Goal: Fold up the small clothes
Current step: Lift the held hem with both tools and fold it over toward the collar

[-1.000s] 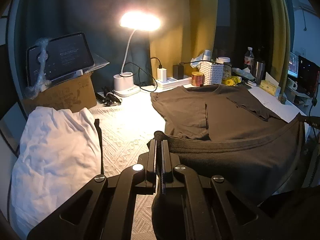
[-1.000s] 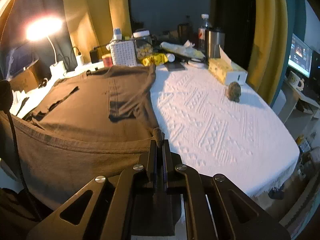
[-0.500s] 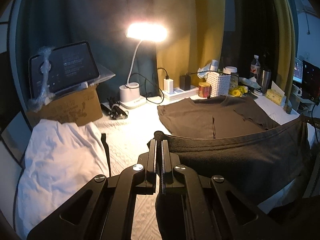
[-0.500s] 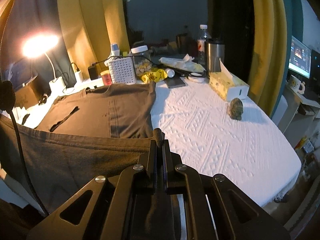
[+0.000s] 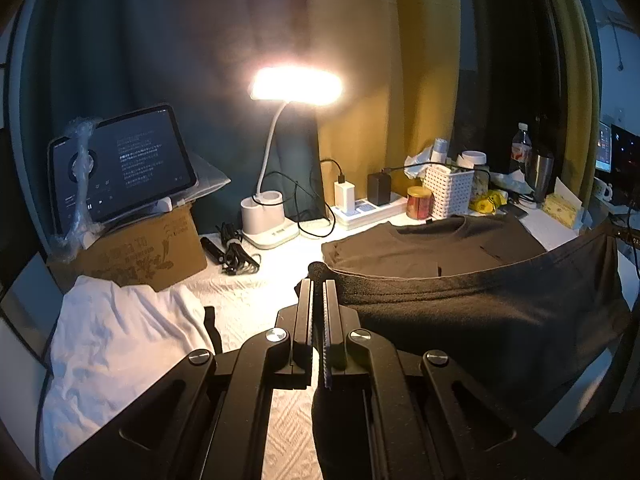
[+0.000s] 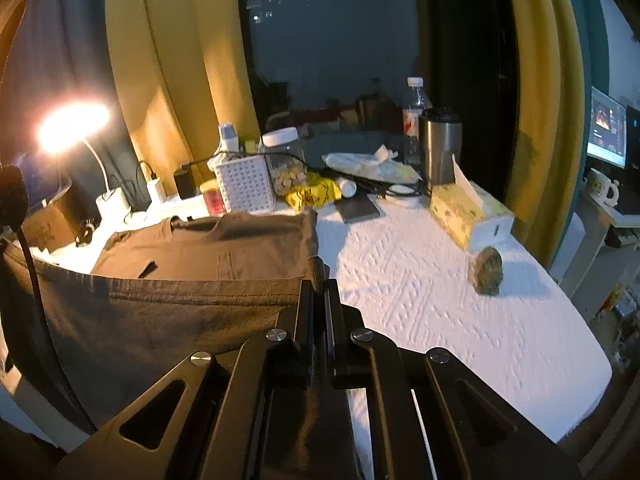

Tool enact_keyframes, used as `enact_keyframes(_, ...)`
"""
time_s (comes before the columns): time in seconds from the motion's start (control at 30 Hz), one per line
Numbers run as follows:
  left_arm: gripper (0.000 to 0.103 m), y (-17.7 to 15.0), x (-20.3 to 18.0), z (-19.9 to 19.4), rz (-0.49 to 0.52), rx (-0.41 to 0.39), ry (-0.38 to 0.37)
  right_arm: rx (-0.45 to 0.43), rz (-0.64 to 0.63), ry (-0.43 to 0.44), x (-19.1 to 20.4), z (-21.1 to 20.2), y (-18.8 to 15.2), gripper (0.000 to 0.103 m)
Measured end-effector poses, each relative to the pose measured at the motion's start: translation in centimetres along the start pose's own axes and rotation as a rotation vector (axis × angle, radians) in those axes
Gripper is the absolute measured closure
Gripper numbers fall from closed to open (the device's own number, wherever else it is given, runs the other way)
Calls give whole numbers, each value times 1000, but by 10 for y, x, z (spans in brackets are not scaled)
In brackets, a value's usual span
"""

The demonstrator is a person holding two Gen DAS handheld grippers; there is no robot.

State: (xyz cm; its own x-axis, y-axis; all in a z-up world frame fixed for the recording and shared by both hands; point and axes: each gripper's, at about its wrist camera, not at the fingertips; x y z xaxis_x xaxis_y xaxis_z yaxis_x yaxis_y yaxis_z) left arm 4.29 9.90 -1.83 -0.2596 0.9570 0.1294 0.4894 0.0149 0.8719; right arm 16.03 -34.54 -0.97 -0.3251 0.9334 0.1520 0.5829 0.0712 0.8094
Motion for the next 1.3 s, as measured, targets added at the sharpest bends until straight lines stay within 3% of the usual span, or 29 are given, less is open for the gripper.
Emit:
enact_keyframes(0.3, 101, 13, 0, 20, -10, -8, 4, -32, -35, -9, -1, 16, 30, 97)
enact_keyframes(1.3, 101, 76, -22, 100, 89, -103, 65, -89, -127, 1, -22, 100, 110, 97)
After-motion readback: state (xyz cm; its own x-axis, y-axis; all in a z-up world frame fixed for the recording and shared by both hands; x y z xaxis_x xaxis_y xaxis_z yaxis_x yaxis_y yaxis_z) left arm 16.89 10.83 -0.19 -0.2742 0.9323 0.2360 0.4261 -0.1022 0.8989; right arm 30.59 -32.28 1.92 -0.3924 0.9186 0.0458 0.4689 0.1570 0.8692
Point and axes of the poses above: each gripper's, at about its wrist camera, not at the fingertips, and z roughly the way its jaws point, x to its left, y to its top, and after that the axes turned 11 degrees about y, right-handed
